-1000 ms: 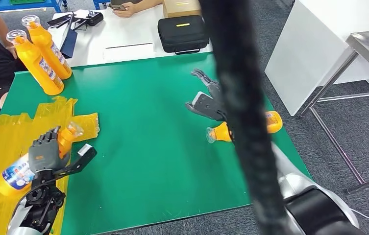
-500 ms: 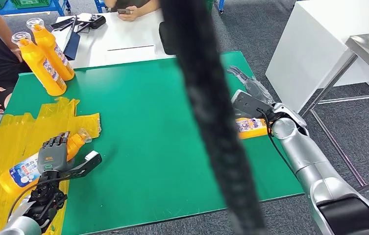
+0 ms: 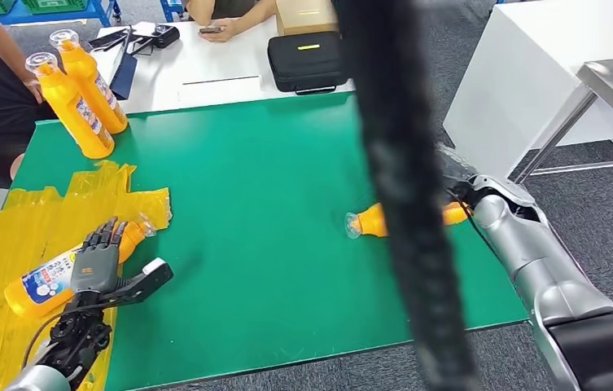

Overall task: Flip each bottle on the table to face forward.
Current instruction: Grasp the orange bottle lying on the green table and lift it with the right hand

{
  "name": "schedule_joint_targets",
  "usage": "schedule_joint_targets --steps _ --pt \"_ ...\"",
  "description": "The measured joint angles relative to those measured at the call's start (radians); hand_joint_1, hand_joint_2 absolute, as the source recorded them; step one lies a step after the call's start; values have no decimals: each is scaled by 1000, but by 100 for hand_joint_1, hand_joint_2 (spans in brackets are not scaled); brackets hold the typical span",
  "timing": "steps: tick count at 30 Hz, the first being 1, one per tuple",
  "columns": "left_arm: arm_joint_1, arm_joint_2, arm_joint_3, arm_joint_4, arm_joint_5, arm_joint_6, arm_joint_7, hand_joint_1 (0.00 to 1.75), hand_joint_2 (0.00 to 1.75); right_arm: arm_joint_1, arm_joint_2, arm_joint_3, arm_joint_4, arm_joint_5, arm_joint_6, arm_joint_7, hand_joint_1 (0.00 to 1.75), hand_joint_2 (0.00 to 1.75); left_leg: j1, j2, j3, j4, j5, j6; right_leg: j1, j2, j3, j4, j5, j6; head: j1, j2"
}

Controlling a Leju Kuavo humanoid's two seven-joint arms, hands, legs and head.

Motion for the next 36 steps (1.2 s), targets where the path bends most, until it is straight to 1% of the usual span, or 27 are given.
schedule_joint_targets --steps 2,5,6,8,10,15,19,26,30,33,36 --pt "2 -6 31 -8 112 -14 -109 0 0 -15 -9 16 40 21 6 0 0 175 0 0 0 0 0 0 0 0 0 0 0 0 0 0" --pt "11 -20 75 -42 318 -75 -281 0 0 -19 -28 39 76 38 11 2 0 175 0 0 -1 0 1 0 0 0 -1 0 0 1 0 0" --pt "16 -24 86 -59 382 -101 -322 0 0 -19 -36 46 83 39 15 3 0 175 0 0 -1 0 1 0 0 0 -2 0 0 1 0 0" --pt "25 -28 98 -93 479 -143 -362 0 0 -19 -52 56 93 38 28 6 0 175 0 1 -2 0 1 0 0 0 -2 0 1 1 0 0" --pt "28 -30 100 -118 531 -161 -368 0 0 -19 -71 64 101 35 49 10 0 175 0 1 -2 0 1 0 0 0 -3 0 1 1 0 0" --pt "27 -31 92 -130 579 -141 -364 0 0 -19 -120 84 106 30 116 23 0 175 0 1 -6 0 0 1 0 0 -6 0 1 1 0 0" --pt "26 -31 86 -130 603 -133 -367 0 0 -23 -139 108 112 39 149 34 0 175 0 1 -7 0 0 1 0 0 -8 0 1 1 0 0" --pt "26 -31 84 -130 612 -132 -368 0 0 -31 -146 133 122 44 155 38 0 175 0 1 -9 1 0 1 0 0 -9 0 1 1 0 0" --pt "24 -32 82 -130 630 -138 -373 0 0 -43 -146 152 140 59 175 43 0 175 0 1 -9 1 0 1 0 0 -10 0 1 1 0 0" --pt "20 -33 75 -130 645 -150 -379 0 0 -50 -139 175 168 72 180 46 0 175 0 1 -10 1 0 1 0 0 -10 0 1 1 0 0" --pt "18 -35 68 -131 659 -158 -380 0 0 -51 -120 195 200 82 159 49 0 175 0 1 -10 0 0 1 0 0 -10 0 1 1 0 0"
